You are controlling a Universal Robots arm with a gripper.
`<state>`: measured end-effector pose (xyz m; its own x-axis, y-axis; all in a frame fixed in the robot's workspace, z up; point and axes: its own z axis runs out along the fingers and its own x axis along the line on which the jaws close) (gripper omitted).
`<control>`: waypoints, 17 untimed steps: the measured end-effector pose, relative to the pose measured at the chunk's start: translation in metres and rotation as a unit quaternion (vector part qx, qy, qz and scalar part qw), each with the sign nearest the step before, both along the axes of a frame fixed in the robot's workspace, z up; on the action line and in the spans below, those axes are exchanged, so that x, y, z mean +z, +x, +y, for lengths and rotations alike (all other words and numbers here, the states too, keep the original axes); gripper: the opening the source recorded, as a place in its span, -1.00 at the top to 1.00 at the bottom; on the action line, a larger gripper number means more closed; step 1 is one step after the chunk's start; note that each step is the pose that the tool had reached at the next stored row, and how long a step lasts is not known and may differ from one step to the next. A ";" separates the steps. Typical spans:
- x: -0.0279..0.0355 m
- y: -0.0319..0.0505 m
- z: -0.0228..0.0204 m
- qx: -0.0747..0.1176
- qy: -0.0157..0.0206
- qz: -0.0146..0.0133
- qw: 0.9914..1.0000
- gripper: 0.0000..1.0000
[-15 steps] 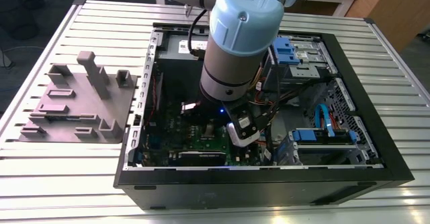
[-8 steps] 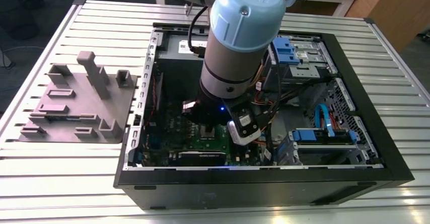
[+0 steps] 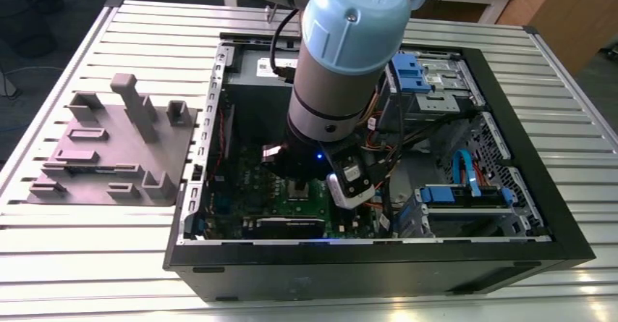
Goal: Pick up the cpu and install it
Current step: 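Close the cpu cover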
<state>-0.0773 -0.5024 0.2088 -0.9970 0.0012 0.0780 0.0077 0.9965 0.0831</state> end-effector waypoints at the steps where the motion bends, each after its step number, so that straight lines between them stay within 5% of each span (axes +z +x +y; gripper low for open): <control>1: 0.0000 0.0000 0.0000 0.000 0.000 0.000 1.000 0.79; 11: 0.0013 0.0000 0.0000 0.000 0.000 0.000 1.000 0.79; 17: 0.0234 -0.0002 0.0000 0.000 0.000 0.000 1.000 0.79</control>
<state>-0.0775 -0.5024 0.2322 -0.9970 0.0013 0.0777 0.0077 0.9966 0.0824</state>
